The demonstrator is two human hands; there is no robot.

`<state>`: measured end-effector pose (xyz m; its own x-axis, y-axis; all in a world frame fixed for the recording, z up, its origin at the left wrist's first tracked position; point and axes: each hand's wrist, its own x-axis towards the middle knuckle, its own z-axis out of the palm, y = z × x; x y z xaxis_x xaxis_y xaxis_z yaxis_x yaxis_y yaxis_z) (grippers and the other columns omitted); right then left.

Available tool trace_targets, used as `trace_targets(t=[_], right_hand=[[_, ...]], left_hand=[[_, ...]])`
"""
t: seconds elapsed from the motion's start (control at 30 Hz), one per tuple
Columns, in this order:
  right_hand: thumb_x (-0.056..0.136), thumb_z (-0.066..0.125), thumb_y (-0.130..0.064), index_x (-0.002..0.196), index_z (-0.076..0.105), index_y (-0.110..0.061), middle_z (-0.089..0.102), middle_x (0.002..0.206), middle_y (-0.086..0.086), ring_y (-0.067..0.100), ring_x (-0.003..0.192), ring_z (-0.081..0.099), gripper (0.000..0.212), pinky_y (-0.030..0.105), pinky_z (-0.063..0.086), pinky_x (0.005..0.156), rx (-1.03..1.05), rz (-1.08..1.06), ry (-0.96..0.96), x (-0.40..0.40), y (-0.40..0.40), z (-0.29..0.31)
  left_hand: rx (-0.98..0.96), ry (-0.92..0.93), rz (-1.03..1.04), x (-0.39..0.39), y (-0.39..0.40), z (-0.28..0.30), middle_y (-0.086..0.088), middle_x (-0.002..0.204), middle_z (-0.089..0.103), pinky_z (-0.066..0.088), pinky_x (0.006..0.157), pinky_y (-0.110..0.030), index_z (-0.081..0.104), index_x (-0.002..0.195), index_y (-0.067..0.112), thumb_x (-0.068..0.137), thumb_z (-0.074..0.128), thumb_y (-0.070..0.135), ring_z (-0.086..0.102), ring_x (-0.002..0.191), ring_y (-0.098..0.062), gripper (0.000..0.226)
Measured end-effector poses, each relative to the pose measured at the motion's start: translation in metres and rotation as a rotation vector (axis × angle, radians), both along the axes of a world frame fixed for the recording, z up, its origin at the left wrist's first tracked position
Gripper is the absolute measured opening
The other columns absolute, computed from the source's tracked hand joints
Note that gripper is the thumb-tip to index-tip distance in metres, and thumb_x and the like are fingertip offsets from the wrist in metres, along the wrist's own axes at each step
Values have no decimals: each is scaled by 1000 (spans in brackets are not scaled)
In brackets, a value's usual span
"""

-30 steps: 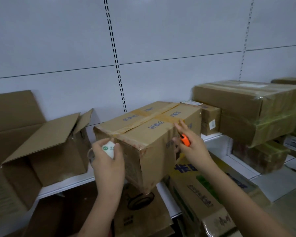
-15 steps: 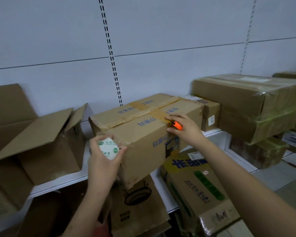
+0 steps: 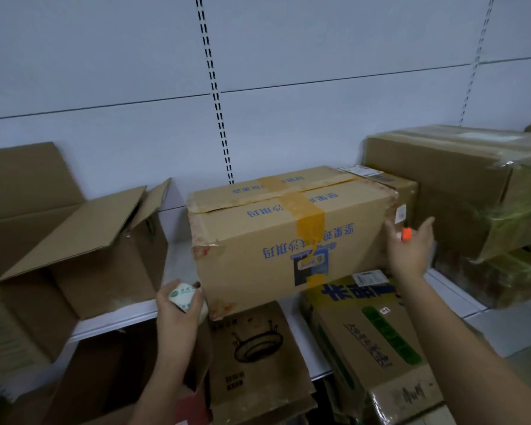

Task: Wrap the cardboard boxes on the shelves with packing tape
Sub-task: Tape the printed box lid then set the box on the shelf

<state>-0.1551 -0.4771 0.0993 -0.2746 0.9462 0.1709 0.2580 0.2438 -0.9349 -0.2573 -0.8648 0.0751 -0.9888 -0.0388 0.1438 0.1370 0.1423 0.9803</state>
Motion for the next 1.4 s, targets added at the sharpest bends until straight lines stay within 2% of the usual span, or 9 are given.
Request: trace_targets(t=[0.1, 0.3, 0.37, 0.73, 0.83, 0.97, 1.1, 1.23, 1.4], right_hand=[[84, 55, -69, 124, 49, -11, 62, 110, 11, 32, 95, 60, 71, 44, 51, 81, -402, 230, 48, 3, 11, -22], [85, 63, -62, 93, 60, -10, 45, 60, 1, 16, 53, 44, 52, 32, 39, 55, -364, 347, 219, 32, 9, 4], [83, 66, -63, 105, 64, -10, 35, 53, -6, 10, 45, 33, 58, 26, 31, 47, -347, 386, 357, 42, 12, 34], [73, 77, -31, 142, 51, -26, 61, 76, -2, 4, 48, 37, 74, 18, 35, 44, -205, 648, 727, 46, -12, 110], [89, 70, -20, 146, 43, -35, 68, 122, -5, 14, 94, 67, 65, 35, 56, 78, -29, 577, 501, 34, -13, 114], [90, 66, -47, 156, 16, -36, 47, 150, 0, 28, 134, 47, 84, 47, 41, 107, 253, 353, -6, 18, -20, 118], [78, 37, -88, 116, 62, -12, 66, 108, 16, 37, 98, 61, 88, 42, 49, 78, 107, 167, -274, 11, -27, 89], [79, 35, -87, 94, 62, -7, 58, 85, 11, 27, 74, 52, 86, 30, 36, 54, 74, 99, -293, 23, -30, 71], [73, 43, -86, 77, 57, -10, 61, 79, 10, 26, 69, 57, 78, 33, 44, 60, 100, 84, -130, 36, -23, 92]], left_hand=[[-6, -46, -11, 8, 4, -10, -10, 135, 39, 52, 80, -38, 37, 132, 32, 90, 69, 12, 53, 101, -20, 56], [41, 178, -39, 6, -13, 34, -8, 141, 39, 49, 96, -49, 36, 128, 35, 89, 63, 0, 50, 120, -29, 59], [147, 240, -65, 0, -19, 69, -9, 134, 48, 48, 97, -49, 38, 125, 41, 87, 66, 2, 54, 118, -30, 61], [238, 429, -104, -17, -21, 147, -5, 132, 47, 53, 73, -14, 22, 147, 24, 90, 64, -5, 60, 108, -9, 77], [103, 454, -56, -21, -17, 151, -4, 138, 32, 56, 78, -16, 21, 144, 32, 88, 69, 0, 58, 107, -10, 80], [-105, 471, -4, -23, -1, 149, 1, 126, 41, 46, 74, -11, 19, 149, 18, 89, 71, 12, 57, 102, -10, 79], [-283, 434, 132, -23, 7, 132, -16, 118, 64, 48, 71, -35, 20, 151, 15, 88, 73, 35, 64, 98, -34, 85], [-435, 450, 134, -20, 3, 122, -16, 107, 66, 43, 54, -31, 20, 152, 13, 86, 74, 41, 62, 76, -32, 90], [-213, 438, 48, -16, 5, 147, -4, 127, 41, 39, 86, -28, 19, 150, 12, 84, 78, 30, 49, 115, -20, 90]])
